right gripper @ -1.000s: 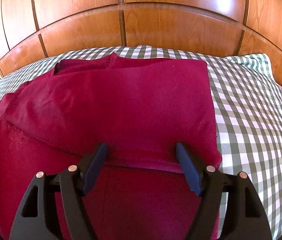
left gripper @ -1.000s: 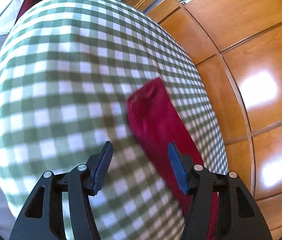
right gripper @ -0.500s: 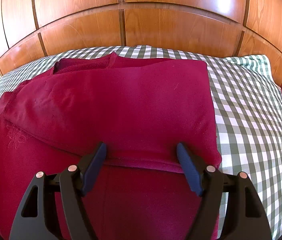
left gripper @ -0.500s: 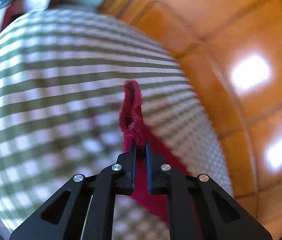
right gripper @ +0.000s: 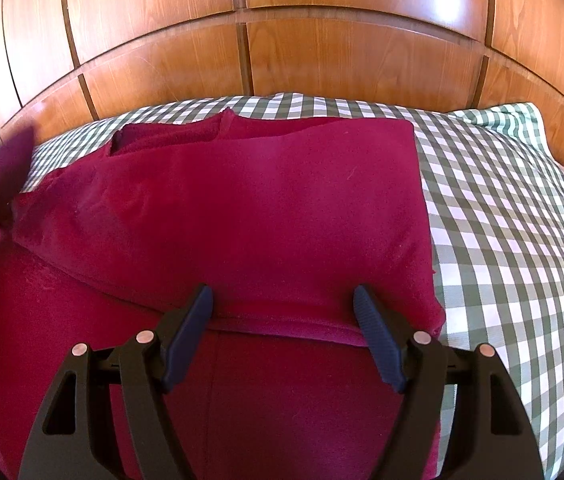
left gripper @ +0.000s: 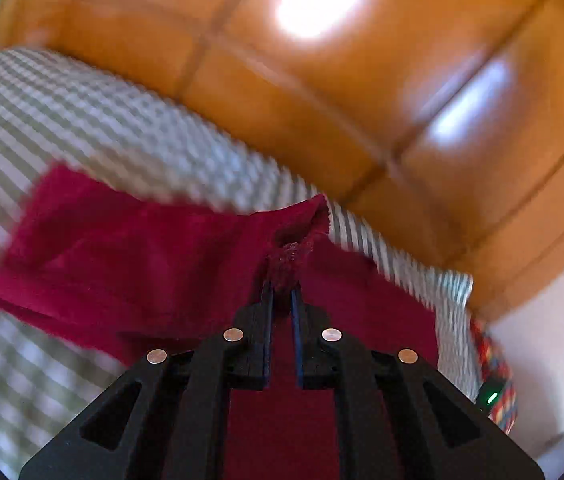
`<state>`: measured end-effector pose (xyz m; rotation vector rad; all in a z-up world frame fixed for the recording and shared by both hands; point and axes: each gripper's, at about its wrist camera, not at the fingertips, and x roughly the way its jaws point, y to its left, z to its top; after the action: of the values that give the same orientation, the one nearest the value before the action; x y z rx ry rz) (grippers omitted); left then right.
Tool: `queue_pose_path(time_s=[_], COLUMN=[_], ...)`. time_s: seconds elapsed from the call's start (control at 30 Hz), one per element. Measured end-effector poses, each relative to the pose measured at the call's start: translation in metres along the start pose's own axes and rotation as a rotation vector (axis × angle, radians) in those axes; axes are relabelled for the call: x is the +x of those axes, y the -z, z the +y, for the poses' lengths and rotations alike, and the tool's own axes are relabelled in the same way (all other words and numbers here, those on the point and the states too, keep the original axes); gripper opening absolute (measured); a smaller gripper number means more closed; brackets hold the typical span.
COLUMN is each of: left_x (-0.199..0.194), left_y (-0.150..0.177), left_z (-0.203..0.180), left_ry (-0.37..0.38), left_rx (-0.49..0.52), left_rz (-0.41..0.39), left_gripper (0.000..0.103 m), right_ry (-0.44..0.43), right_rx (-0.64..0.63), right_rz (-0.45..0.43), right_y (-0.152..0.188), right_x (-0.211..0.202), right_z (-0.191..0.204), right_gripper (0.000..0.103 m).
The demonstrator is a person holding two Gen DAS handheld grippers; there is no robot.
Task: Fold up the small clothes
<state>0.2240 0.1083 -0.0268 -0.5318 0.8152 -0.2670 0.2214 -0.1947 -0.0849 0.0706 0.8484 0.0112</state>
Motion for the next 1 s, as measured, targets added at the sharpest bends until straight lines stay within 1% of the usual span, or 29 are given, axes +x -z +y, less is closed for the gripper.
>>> queue_pose_path(time_s=[0.07,0.13,0.2,0.3,0.37,0.43,0.5,0.63,0.7,0.73,0.77,0.83,0.9,0.97,1.0], left_x=[0.029,0.049,0.055,0.053,0.049,0.037,0.025,0.006,0.004,0.008,0.011,0.016,0.017,0.017,0.018], left_y=[0.019,0.032,0.045,0.051,0.053,0.053,0.062,0.079,0.084,0.087,0.087,0.089,0.089,0.09,0.089], left_z=[-0.015,-0.021,-0.021,-0.026,-0.03,-0.029,-0.025,-0.014,-0.006,0.0,0.004,0.018,0.021,0.023,0.026], left_ry=[-0.042,-0.07,-0.106,-0.134,-0.148,-0.137,-0.145,-0.21,-0.241,-0.268,-0.273,-0.236,-0.223,-0.21,-0.199], left_rx=[0.054,0.094,0.121,0.173,0.193,0.184,0.174,0.191,0.188,0.19,0.18,0.13,0.123,0.121,0.111], left_rz=[0.062,0.107,0.121,0.105,0.101,0.079,0.05,0.001,-0.001,0.006,0.011,0.02,0.02,0.017,0.019], left_gripper=[0.007,0.007,0.007,0.007,0.01,0.011,0.011,0.011,0.011,0.011,0.011,0.011,0.011,0.011,0.011], right_ry=[-0.011,-0.021,-0.027,-0.03,-0.032,-0.035,-0.035,-0.033,-0.029,-0.027,-0.024,-0.024,-0.01,-0.06,-0.132], right_rx=[0.006,0.01,0.011,0.008,0.007,0.009,0.008,0.006,0.002,0.0,-0.002,0.0,0.0,-0.007,-0.003], right_rz=[-0.002,-0.003,-0.004,-0.004,-0.004,-0.004,-0.004,-0.003,-0.003,-0.002,0.0,0.008,0.021,-0.021,-0.035], right_y=[0.0,0.001,0.001,0.001,0.001,0.001,0.001,0.001,0.001,0.001,0.0,-0.002,-0.009,-0.018,-0.026], right_x=[0.0,0.0,-0.001,0.0,0.0,0.0,0.0,0.0,0.0,0.001,0.0,-0.001,-0.01,-0.027,-0.036], right_z=[-0.001,-0.002,-0.002,0.0,0.0,0.0,0.0,0.001,0.001,0.002,0.002,0.002,0.005,0.014,0.022], right_gripper=[0.074,0.075,0.076,0.078,0.078,0.079,0.079,0.079,0.079,0.079,0.079,0.078,0.07,0.067,0.066])
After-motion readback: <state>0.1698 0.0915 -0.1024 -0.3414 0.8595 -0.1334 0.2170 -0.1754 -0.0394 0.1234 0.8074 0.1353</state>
